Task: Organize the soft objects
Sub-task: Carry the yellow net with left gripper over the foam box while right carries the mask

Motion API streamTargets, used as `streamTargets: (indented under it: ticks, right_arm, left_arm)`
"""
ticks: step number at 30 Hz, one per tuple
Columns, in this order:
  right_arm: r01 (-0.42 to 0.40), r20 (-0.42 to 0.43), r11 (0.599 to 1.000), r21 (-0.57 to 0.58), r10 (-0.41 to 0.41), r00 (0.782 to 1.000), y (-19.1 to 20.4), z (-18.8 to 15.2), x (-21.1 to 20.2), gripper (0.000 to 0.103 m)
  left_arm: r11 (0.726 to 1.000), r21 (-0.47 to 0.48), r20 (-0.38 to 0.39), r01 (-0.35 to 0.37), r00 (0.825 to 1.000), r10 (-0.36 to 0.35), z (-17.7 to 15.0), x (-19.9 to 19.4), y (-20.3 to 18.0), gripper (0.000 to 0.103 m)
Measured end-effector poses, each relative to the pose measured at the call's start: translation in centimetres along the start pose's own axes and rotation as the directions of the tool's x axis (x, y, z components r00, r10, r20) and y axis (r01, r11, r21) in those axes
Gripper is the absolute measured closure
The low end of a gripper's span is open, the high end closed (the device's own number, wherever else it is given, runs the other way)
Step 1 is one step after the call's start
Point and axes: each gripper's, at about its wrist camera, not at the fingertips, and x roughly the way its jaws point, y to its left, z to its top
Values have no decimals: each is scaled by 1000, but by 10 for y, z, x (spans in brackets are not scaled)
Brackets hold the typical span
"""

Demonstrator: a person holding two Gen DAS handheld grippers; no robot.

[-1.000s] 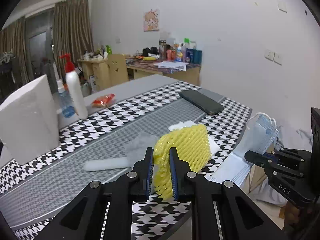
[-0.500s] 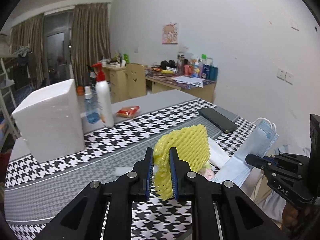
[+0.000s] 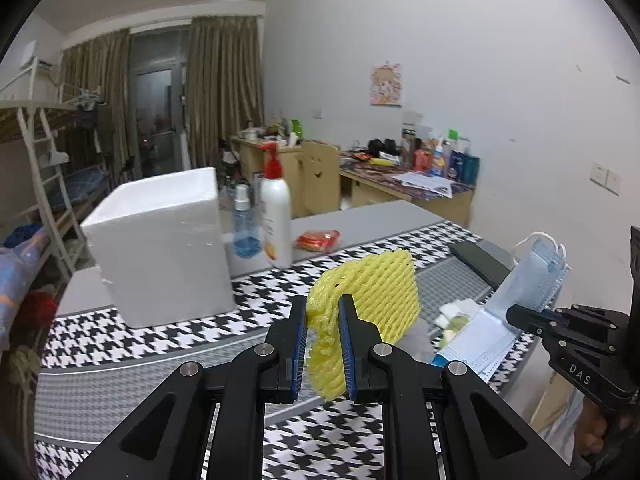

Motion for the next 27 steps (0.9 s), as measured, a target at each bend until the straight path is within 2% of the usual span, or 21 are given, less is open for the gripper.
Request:
streamTargets:
  ticks: [12,27]
  right_arm:
    - [-56,13,998,-21,56,998,19,17,12,97]
    - [-107,48,992,-61,110,993,45,47,21,97]
  left_arm:
    - [997,-23,22,-74,997,75,5,-9,23,86]
    - [985,-39,61,-170,983,173,22,-20,50,86]
